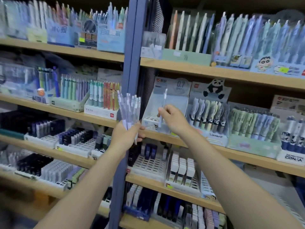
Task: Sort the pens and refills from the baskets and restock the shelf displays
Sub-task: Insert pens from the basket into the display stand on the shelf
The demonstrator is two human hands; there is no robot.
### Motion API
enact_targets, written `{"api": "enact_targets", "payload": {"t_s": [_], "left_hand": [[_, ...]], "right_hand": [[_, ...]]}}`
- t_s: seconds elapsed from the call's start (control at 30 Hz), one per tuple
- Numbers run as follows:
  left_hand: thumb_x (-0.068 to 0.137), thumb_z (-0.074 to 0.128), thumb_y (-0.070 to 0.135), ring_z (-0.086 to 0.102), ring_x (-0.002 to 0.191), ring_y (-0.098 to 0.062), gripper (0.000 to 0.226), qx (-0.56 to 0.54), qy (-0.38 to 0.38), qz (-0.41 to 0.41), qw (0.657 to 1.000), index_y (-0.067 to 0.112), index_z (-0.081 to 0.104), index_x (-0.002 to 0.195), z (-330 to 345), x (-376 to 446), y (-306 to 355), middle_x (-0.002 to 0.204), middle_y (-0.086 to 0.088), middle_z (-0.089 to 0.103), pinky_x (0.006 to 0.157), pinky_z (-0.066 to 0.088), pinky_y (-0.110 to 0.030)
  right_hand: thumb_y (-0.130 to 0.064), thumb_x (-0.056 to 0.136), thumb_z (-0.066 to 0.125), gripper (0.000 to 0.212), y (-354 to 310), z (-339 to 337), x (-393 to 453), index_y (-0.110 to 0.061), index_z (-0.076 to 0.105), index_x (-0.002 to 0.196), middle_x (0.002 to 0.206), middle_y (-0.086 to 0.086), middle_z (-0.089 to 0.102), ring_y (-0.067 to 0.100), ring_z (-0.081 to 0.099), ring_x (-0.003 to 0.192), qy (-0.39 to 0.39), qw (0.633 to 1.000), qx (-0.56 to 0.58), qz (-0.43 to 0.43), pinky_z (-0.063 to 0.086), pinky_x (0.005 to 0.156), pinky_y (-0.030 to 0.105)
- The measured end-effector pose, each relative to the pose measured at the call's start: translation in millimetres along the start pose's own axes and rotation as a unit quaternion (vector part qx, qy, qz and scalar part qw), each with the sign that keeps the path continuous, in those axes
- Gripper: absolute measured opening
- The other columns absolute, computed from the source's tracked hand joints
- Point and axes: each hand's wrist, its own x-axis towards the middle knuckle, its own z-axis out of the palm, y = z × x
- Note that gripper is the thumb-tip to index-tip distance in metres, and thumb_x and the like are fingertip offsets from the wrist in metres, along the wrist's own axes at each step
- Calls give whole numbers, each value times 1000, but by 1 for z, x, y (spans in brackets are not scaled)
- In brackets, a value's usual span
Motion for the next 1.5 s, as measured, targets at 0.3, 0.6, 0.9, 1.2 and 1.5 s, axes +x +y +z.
{"api": "enact_targets", "payload": {"t_s": [0.3, 0.6, 0.9, 1.2, 1.5], "left_hand": [[99, 61, 24, 69, 59, -13, 9, 38, 7, 18, 999, 17, 61, 105, 9, 13, -19, 68, -6, 73, 61, 56, -29], [95, 66, 22, 57, 54, -13, 9, 38, 65, 50, 996, 19, 58, 93, 13, 11, -12, 71, -5, 65, 49, 47, -23], [90, 74, 18, 60, 60, -14, 15, 8, 58, 28, 998, 19, 59, 94, 12, 14, -10, 77, -4, 67, 50, 50, -22], [88, 75, 18, 62, 58, -14, 15, 21, 42, 34, 998, 16, 62, 97, 10, 20, -13, 71, -6, 67, 55, 51, -27], [89, 75, 15, 60, 53, -8, 20, -1, 30, 34, 999, 9, 63, 104, 8, 21, -15, 73, -6, 66, 49, 48, -17]], "right_hand": [[-32, 105, 46, 30, 11, 0, 5, -14, 48, 81, 97, 5, 71, 11, 62, 83, -34, 998, -46, -18, 47, 80, 36], [-33, 102, 52, 32, -8, -17, 7, -9, 66, 86, 79, 5, 62, 19, 57, 75, 5, 998, 32, -49, 46, 75, 32], [-21, 102, 56, 23, -3, 15, 47, 1, 63, 101, 89, 21, 70, 28, 70, 75, 28, 990, 128, 60, 61, 80, 47], [-14, 100, 57, 14, -2, 32, 58, -13, 65, 88, 83, 8, 69, 25, 71, 82, 27, 995, 83, 54, 59, 86, 48], [-15, 85, 78, 14, 6, 36, 57, -13, 65, 81, 81, 12, 74, 26, 73, 77, 50, 994, 87, 50, 59, 83, 45]]}}
